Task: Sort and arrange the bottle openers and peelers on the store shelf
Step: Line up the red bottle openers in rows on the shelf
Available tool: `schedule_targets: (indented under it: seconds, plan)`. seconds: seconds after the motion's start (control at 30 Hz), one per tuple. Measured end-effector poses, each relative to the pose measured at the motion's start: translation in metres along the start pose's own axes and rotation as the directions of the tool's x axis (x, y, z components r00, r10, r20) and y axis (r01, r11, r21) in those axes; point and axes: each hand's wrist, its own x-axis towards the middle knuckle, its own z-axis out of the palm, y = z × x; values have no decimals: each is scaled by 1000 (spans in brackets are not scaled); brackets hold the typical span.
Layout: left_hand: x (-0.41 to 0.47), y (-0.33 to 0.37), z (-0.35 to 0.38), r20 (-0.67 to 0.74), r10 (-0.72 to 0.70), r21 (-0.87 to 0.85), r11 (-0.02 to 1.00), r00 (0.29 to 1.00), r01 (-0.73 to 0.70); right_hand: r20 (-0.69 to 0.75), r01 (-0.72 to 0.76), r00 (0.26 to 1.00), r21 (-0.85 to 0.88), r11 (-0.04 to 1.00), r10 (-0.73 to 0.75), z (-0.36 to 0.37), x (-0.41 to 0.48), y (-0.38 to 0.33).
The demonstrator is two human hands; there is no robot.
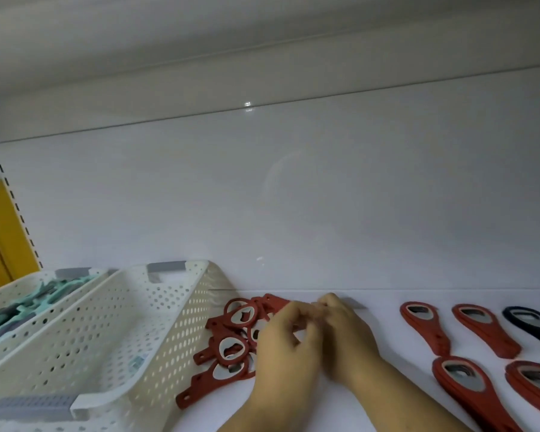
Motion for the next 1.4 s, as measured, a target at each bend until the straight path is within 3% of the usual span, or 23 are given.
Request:
schedule_targets:
  seconds: [0.07,0.17,0.27,0.3,0.37,0.4,0.43,0.47,0.5,0.6,0.67,0.7,0.77,0.87,0.93,1.03,1.13,1.27,1.4]
  plan:
    - [-5,1,0,-9,66,126,990,998,-65,-52,23,998,30,999,-21,-3,0,-1]
    - [-15,7,-15,-40,93,253,964,995,-80,-215,-9,975,222,975,58,-14,-5,-6]
    - [-39,15,-39,-78,98,302,951,992,-70,-198,26,974,576,817,108,-25,-12,-14]
    - [-46,17,-48,-81,34,261,965,996,-12,-124,17,988,691,722,95,-29,-14,-20]
    - [-53,18,-64,34,-272,-26,962,962,273,50,-33,999,785,619,-9,-35,-23,-35]
    - [-55,18,-70,200,-422,-203,865,884,459,121,-44,989,780,624,-82,-35,-27,-43]
    - [-58,23,-76,375,-482,-319,735,791,599,179,-44,973,767,640,-148,-33,-31,-50]
    - [-62,27,-82,504,-468,-369,643,726,671,224,-44,954,762,646,-199,-32,-35,-57]
    - [-65,30,-85,548,-446,-398,606,708,689,253,-57,940,774,631,-227,-30,-37,-61]
    - [-74,28,-93,443,-486,-522,544,754,657,194,-109,978,791,602,-77,-24,-34,-56]
    - [-76,27,-94,385,-517,-590,498,764,635,-8,-47,998,604,796,65,-20,-26,-39]
    - [-77,26,-94,382,-519,-600,491,765,632,-80,-25,994,461,887,69,-18,-22,-30]
    - [-79,24,-94,375,-522,-615,478,766,627,-41,-55,997,253,966,68,-17,-18,-14]
    - [-80,24,-95,368,-520,-643,456,771,615,103,-122,986,-79,989,130,-16,-16,-10]
    - [-79,23,-95,363,-530,-660,434,766,614,73,-97,991,-150,984,109,-12,-14,-11]
    - [-74,14,-93,378,-535,-680,395,756,618,0,-131,991,-38,991,131,-8,-12,-9]
    - [-70,7,-93,410,-522,-740,289,748,608,-18,-137,990,166,977,142,-8,-10,-7]
    - [-65,2,-94,392,-533,-792,219,750,570,-134,-21,988,402,915,81,-18,-14,-23]
    - [-65,-1,-93,369,-535,-767,287,760,574,54,16,997,584,811,-59,-29,-32,-57]
